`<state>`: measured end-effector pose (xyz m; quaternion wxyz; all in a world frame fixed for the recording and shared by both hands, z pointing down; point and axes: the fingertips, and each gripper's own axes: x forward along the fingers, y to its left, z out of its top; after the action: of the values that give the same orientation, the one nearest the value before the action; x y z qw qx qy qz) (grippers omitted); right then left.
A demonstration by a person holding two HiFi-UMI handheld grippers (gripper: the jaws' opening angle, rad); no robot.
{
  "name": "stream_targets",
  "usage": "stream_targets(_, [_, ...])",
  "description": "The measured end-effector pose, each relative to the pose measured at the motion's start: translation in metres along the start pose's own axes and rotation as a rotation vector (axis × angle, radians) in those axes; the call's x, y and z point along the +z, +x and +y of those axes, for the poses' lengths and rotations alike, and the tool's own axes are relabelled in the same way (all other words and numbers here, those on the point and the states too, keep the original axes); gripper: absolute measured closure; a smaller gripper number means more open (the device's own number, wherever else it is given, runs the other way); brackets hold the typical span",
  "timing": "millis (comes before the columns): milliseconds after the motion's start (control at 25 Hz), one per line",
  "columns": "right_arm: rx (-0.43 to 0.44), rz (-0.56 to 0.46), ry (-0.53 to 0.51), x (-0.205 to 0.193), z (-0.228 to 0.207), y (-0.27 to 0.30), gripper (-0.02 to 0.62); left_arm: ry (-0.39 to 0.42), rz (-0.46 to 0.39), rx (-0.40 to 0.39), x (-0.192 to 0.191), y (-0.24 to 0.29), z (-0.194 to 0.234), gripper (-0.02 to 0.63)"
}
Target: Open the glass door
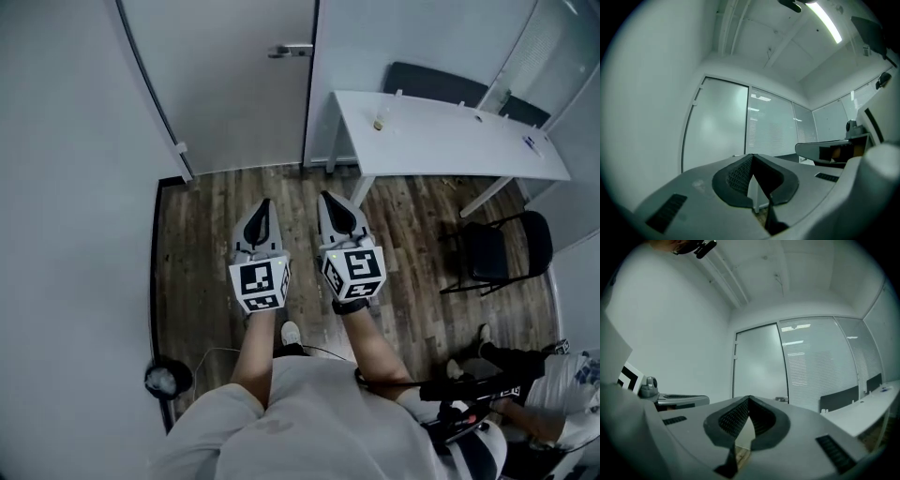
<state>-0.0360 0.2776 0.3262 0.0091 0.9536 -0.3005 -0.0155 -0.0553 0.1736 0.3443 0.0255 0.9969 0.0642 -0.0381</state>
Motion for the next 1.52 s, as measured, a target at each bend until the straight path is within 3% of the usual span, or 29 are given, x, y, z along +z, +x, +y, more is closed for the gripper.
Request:
stream_targets(200, [-0.01, 0.003, 0.031, -0.007, -0.019, 0.081, 0.601, -0.037, 0.0, -0.01, -0.005, 0.072, 0.048, 0.604])
stream_targets(680, [0.045, -0.039, 0.078, -0.037, -0.109, 0.25, 0.601, 0.045, 0.001, 0.028, -0.036, 0.245, 0.085, 0.604])
stream_targets(960, [0.07, -0.102, 0.072, -0.01, -0.224, 0.395, 0.601, 0.092, -0.015, 0.017, -0.017, 0.428, 0.094, 0.604])
stream_targets(1120, [0.067, -0.09, 0.09, -0.013, -0.286, 0.464, 0.601, 0.102, 0.014, 0.017, -0.027, 0.515, 0.097, 0.604])
stream_targets(1360, [0.09, -0.031, 0.105, -0.039, -0.309, 0.52, 0.601, 0.114, 0.084, -0.058, -0.055, 0.582, 0.113, 0.604])
stream_targets(1520, [0.057, 0.015, 0.092, -0.06, -0.34, 0.573, 0.601, 0.113, 0.134, -0.146, -0.077, 0.655, 0.137, 0.604])
